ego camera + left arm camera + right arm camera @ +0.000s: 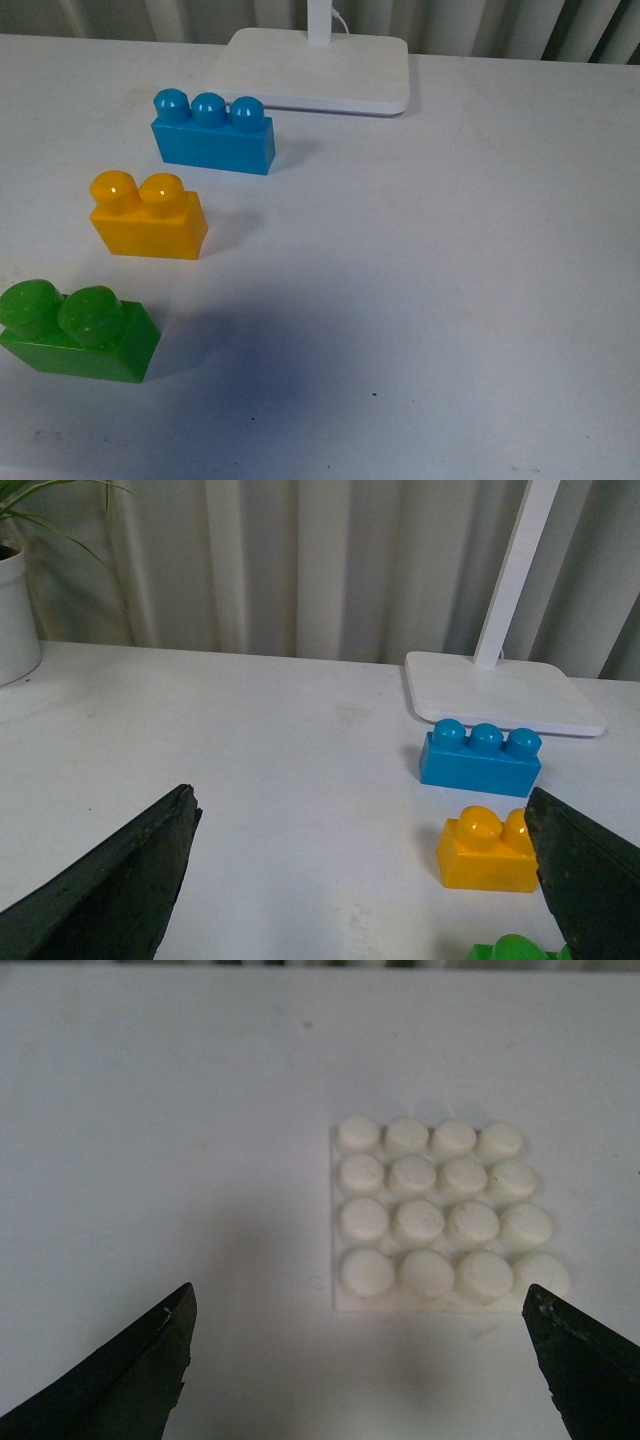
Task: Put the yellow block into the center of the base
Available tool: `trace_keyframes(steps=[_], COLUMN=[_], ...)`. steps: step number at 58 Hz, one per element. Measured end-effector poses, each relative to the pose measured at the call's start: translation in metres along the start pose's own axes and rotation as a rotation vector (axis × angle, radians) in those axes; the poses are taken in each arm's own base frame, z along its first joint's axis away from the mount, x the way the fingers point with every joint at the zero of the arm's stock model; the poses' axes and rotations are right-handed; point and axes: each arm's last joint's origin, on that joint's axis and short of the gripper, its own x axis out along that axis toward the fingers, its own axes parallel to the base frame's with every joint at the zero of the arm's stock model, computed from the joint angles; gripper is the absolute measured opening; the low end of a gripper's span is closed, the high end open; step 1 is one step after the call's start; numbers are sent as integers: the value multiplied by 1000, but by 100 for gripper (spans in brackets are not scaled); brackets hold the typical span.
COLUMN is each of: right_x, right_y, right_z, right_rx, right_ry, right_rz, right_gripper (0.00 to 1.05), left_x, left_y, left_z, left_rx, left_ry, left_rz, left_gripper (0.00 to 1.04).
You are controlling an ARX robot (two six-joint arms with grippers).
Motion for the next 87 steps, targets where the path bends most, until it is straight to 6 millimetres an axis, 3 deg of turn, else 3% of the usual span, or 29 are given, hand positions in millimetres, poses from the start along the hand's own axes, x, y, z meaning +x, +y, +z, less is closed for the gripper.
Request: trace_keyframes(steps=[16, 26, 49, 71, 87], right_x=[70, 93, 104, 115, 123], right_y=[-23, -30, -47, -66, -65], right_z=[11, 14, 31, 31, 26], right_rx=[-49, -79, -51, -56, -75], right_ry=[214, 260, 275, 286, 328], right_rz=[-30, -40, -11, -58, -17], right_gripper=[96, 96, 96, 96, 96], left_x=[0, 0, 0, 0, 0], left_y=[0, 0, 0, 0, 0], left_z=[0, 0, 0, 0, 0], left_rx=[0, 0, 0, 0, 0], left_ry=[0, 0, 0, 0, 0], left_rz=[0, 0, 0, 0, 0], left_gripper=[98, 98, 98, 98, 98])
